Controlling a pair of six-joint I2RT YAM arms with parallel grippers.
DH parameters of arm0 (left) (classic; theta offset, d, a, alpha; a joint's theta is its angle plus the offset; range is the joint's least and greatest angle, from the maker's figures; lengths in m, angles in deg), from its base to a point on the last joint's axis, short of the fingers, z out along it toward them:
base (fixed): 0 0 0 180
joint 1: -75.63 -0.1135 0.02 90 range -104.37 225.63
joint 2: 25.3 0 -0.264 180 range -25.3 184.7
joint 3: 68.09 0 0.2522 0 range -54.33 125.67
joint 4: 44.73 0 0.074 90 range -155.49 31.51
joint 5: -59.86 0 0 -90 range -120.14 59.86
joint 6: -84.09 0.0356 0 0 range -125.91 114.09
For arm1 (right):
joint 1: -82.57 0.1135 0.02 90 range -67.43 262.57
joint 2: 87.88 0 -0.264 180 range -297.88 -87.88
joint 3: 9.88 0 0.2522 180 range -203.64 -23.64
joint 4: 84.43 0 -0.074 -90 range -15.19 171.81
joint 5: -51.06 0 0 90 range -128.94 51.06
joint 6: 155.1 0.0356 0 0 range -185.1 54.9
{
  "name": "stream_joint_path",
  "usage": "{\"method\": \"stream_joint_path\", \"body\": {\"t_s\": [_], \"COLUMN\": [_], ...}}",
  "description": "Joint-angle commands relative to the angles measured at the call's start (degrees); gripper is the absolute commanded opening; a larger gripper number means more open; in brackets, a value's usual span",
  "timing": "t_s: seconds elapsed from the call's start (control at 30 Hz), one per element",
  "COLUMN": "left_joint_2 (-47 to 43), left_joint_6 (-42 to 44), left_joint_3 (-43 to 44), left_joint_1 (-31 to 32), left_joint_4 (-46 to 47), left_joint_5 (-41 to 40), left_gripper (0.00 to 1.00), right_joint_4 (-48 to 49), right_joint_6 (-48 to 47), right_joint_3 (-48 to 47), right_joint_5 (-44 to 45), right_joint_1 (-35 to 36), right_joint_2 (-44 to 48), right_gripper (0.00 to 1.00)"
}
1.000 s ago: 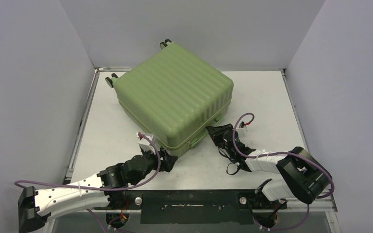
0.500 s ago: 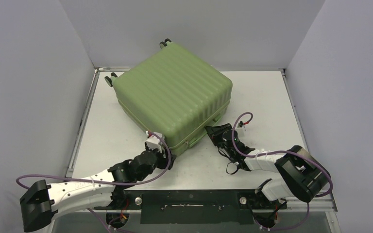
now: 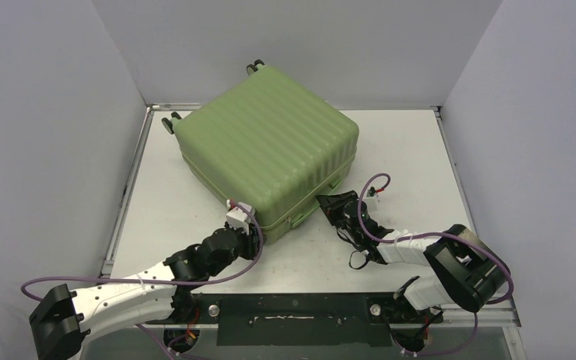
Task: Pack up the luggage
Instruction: Zip the luggage at the center of the board.
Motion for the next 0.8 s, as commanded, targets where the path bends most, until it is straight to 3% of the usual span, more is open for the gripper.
{"method": "stream_joint_path", "body": {"t_s": [0.0,0.17,0.3,0.77], "left_joint_2": [-0.9,-1.7,-2.9,-4.0], "left_joint_6": [1.1,1.0,1.0,0.8], "left_joint_3": [0.9,0.4,-0.5,-1.0], "left_joint_1": [-0.3,-0.3,-0.2,6.5], "left_joint_4": [8.6,8.9,8.7,6.9], "left_joint_5": [3.7,4.3,4.6,3.3], "left_gripper": [0.29,0.2,0.0,0.0], "right_joint_4": [-6.6,-6.5,-6.2,-6.1], "right_joint_6": [-0.8,-0.9,-0.8,-1.4], "right_joint_3": [1.2,1.2,2.0,3.0], "right_joint_5": [-9.8,-9.8,-9.6,-8.8], "right_joint_1": [2.5,2.5,2.5,2.4], "right_joint_2": [-3.1,-3.1,-2.8,-2.4], "right_gripper": [0.0,0.0,0.0,0.0]}}
